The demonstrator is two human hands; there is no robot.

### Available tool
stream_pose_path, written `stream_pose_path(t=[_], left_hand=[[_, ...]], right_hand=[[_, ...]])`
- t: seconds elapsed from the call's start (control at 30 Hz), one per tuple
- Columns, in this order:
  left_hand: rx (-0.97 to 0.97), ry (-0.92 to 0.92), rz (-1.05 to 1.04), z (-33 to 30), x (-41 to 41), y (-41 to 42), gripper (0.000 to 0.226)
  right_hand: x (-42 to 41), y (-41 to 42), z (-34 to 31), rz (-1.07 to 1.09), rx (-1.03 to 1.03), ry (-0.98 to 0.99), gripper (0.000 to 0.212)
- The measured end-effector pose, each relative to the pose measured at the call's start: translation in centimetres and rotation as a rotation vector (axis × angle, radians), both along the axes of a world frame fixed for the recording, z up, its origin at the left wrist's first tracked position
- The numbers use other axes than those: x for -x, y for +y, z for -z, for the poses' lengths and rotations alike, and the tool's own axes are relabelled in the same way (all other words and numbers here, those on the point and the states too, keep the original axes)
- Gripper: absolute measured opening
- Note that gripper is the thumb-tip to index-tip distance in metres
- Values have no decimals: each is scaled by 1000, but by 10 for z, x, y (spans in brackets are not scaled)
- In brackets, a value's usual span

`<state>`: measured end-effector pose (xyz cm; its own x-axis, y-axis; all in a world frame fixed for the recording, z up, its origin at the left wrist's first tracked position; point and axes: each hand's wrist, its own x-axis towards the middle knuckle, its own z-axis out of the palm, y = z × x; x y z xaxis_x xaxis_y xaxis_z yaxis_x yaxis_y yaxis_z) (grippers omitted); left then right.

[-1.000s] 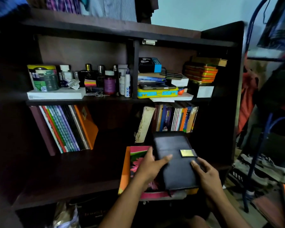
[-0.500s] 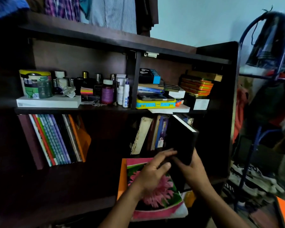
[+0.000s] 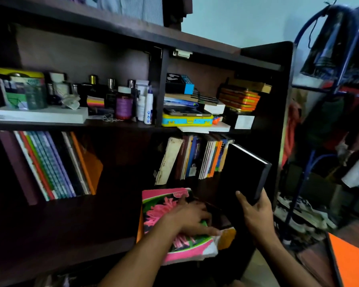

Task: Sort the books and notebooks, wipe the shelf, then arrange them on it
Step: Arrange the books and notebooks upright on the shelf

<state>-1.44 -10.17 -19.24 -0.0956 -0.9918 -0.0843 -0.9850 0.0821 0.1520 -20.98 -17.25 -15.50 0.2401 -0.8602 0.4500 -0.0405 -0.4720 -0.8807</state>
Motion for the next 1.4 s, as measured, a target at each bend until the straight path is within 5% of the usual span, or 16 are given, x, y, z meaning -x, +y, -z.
stream_pose_path(t=[0.37, 0.5, 0.57, 0.73, 0.83, 0.97, 1.1, 1.4], left_hand=[[-48, 25, -389, 7, -129, 99, 80], [-101, 108, -440, -4, -134, 97, 50], [20, 128, -453, -21, -134, 79, 39], [642, 56, -512, -49, -140, 11, 70], [695, -43, -518, -62, -140, -34, 86], [689, 43, -549, -52, -148, -74, 81], [898, 183, -624, -31, -158, -71, 79], [1070, 323, -610, -17, -166, -63, 74]], right_hand=[[-96, 6, 20, -66, -70, -18, 48], [-129, 5, 29, -103, -124, 28, 54], [-137, 8, 38, -116, -65, 118, 58], [-141, 1, 63, -18, 12, 224, 58], [-142, -5, 71, 1, -37, 209, 63], [-146, -13, 75, -37, 3, 235, 59], [-147, -17, 79, -75, 55, 241, 42], [-148, -25, 87, -151, 136, 262, 63]])
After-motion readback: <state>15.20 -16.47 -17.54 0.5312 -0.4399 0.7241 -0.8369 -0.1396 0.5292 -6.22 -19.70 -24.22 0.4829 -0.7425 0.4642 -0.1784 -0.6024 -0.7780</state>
